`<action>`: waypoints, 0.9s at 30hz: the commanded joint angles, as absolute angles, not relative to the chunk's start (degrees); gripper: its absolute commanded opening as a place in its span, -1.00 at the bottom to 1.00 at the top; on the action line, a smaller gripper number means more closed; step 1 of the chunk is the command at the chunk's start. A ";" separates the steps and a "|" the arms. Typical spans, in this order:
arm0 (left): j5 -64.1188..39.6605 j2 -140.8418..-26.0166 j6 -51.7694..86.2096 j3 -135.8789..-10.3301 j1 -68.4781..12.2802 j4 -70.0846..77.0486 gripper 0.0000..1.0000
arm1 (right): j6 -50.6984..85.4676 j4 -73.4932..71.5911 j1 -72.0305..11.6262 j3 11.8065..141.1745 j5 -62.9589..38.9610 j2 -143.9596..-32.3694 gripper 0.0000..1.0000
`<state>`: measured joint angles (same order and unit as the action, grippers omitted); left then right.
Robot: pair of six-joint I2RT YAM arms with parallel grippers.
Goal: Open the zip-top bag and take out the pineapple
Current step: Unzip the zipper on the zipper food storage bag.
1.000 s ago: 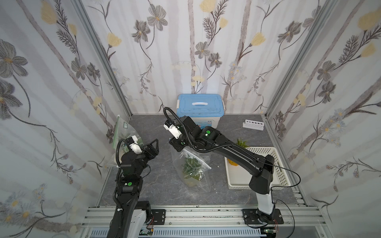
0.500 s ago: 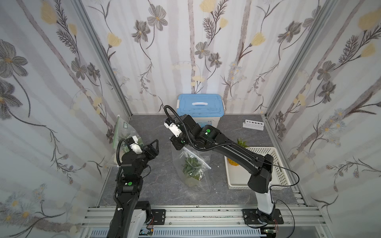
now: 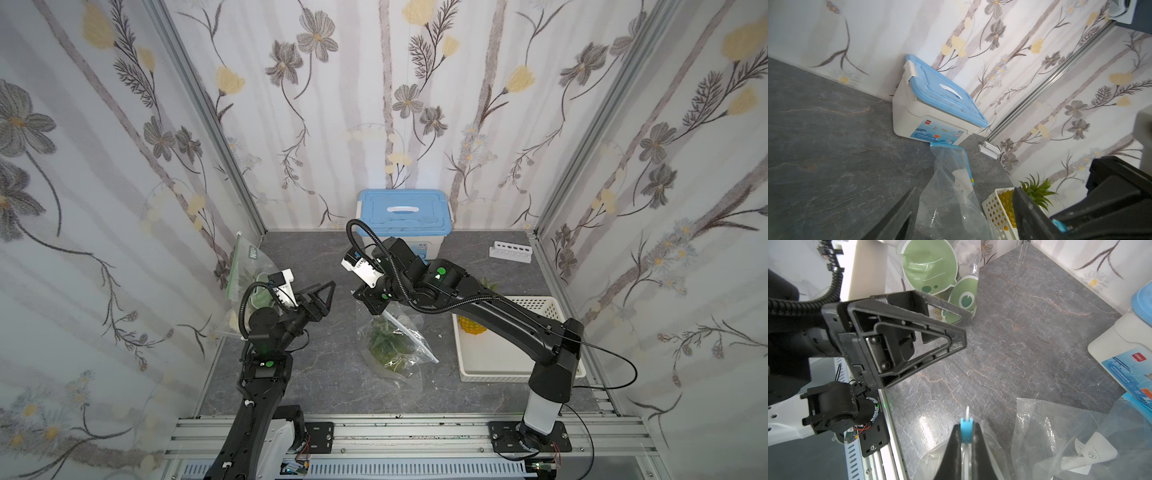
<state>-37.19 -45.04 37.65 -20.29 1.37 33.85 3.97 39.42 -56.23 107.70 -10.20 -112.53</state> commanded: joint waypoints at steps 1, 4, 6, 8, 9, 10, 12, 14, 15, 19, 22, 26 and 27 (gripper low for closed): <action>-44.64 -45.89 36.84 -18.62 0.35 49.06 0.41 | 0.27 35.50 -55.43 106.14 -14.53 -111.15 -1.00; -47.22 -45.38 32.59 -18.46 -1.88 48.48 0.39 | -0.63 35.00 -54.18 105.90 -16.92 -110.58 -1.00; -48.42 -44.20 29.56 -18.82 -3.68 46.31 0.38 | -1.19 34.77 -53.19 105.93 -18.82 -110.15 -1.00; -49.73 -43.01 26.86 -19.81 -5.15 43.38 0.38 | -1.62 34.66 -52.25 106.44 -20.63 -109.92 -1.00; -50.36 -42.52 25.34 -20.40 -5.86 41.62 0.37 | -1.72 34.71 -51.75 106.89 -21.83 -109.78 -1.00; -50.80 -42.14 23.95 -21.18 -6.37 39.59 0.38 | -2.00 34.88 -51.39 107.42 -22.95 -109.78 -1.00; -51.79 -42.00 20.00 -22.87 -7.52 34.98 0.37 | -2.71 35.37 -50.98 108.70 -24.74 -109.86 -1.00; -51.86 -42.35 18.27 -23.37 -7.90 33.85 0.38 | -3.34 36.00 -51.02 110.07 -26.29 -110.01 -1.00; -51.68 -42.59 17.67 -23.48 -7.92 33.59 0.38 | -3.43 36.20 -50.98 110.81 -27.23 -110.14 -1.00; -50.66 -42.26 14.48 -24.89 -7.91 29.64 0.40 | -3.95 37.17 -50.98 113.92 -29.72 -110.69 -1.00; -49.22 -40.32 11.72 -25.66 -7.91 25.71 0.41 | -4.62 38.74 -50.98 117.06 -32.10 -112.06 -1.00; -47.13 -37.35 10.56 -24.75 -7.91 23.58 0.43 | -5.36 41.36 -50.93 120.76 -33.69 -114.78 -1.00; -46.64 -36.80 10.63 -24.45 -7.94 23.39 0.44 | -5.53 41.64 -50.98 120.94 -33.23 -115.24 -1.00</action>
